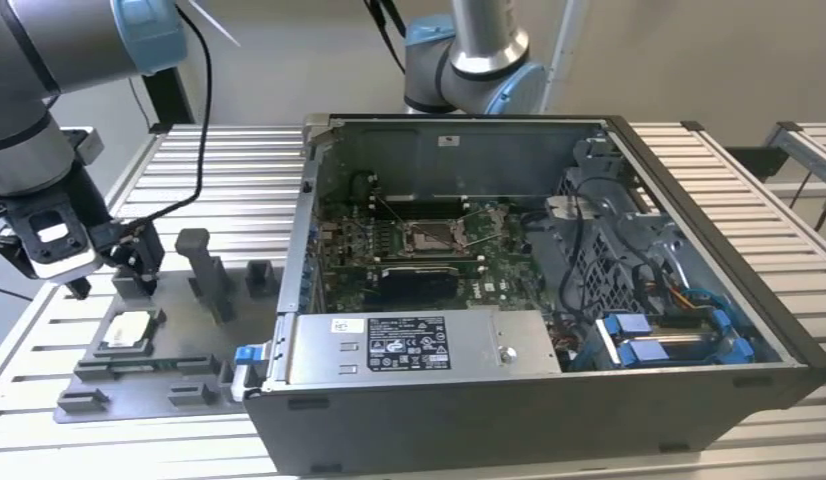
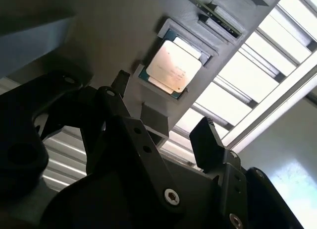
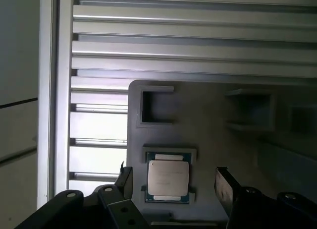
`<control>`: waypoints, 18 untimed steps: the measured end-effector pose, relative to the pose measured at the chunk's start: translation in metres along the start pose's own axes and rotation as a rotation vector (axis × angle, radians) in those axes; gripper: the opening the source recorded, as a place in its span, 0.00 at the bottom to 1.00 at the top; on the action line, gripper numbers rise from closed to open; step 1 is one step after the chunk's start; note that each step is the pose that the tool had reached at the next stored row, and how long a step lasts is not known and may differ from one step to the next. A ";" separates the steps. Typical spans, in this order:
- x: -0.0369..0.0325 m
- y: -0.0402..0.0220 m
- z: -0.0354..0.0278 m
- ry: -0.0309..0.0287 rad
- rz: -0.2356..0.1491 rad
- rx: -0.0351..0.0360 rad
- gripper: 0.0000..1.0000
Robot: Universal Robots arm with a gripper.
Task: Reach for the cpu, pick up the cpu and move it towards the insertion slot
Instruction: 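Pick up the cpu and move it towards the insertion slot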
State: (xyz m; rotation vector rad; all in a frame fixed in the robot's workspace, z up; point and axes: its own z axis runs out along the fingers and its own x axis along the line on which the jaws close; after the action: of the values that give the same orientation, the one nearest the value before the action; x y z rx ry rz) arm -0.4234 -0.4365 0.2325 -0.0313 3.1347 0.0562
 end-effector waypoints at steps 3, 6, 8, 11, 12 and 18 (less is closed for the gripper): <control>0.0005 -0.0013 0.0052 0.0000 0.000 0.0001 1.00; 0.0007 -0.0030 0.0097 0.0002 0.000 0.0001 1.00; 0.0009 -0.0051 0.0120 0.0001 0.000 0.0001 1.00; 0.0010 -0.0086 0.0154 0.0000 0.000 0.0000 1.00; 0.0010 -0.0098 0.0163 0.0000 0.000 0.0001 1.00; 0.0018 -0.0134 0.0219 -0.0002 0.000 -0.0001 1.00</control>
State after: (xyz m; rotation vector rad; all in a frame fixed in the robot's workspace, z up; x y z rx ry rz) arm -0.4248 -0.4492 0.2101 -0.0312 3.1345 0.0562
